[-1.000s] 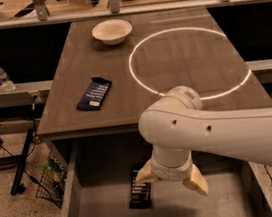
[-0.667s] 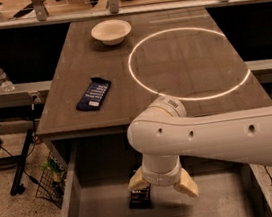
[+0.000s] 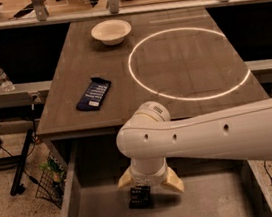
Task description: Pick rxbar chocolate from top drawer and place on counter
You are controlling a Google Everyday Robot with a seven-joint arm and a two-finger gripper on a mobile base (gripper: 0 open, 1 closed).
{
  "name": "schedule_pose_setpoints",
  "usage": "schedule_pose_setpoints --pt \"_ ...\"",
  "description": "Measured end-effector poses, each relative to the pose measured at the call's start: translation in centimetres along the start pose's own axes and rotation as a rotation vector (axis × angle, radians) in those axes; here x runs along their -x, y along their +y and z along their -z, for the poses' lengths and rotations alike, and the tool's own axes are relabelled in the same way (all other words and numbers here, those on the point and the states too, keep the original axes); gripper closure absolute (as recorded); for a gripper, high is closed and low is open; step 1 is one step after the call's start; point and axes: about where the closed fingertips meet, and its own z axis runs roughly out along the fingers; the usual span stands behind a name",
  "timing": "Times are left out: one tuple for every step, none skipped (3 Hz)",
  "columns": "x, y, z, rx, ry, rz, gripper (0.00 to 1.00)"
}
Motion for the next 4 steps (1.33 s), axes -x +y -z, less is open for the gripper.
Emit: schedule_pose_setpoints --pt "-2.2 -1.1 0.1 -0.059 0.052 -0.001 0.0" --pt "-2.9 -1.2 -0.1 -0.077 0.066 -0.005 0.0" --pt "-3.4 -0.4 -1.0 -0.088 0.065 -0.024 0.19" --pt "-3.3 0.5 -2.2 -0.091 0.05 -0.044 0.41"
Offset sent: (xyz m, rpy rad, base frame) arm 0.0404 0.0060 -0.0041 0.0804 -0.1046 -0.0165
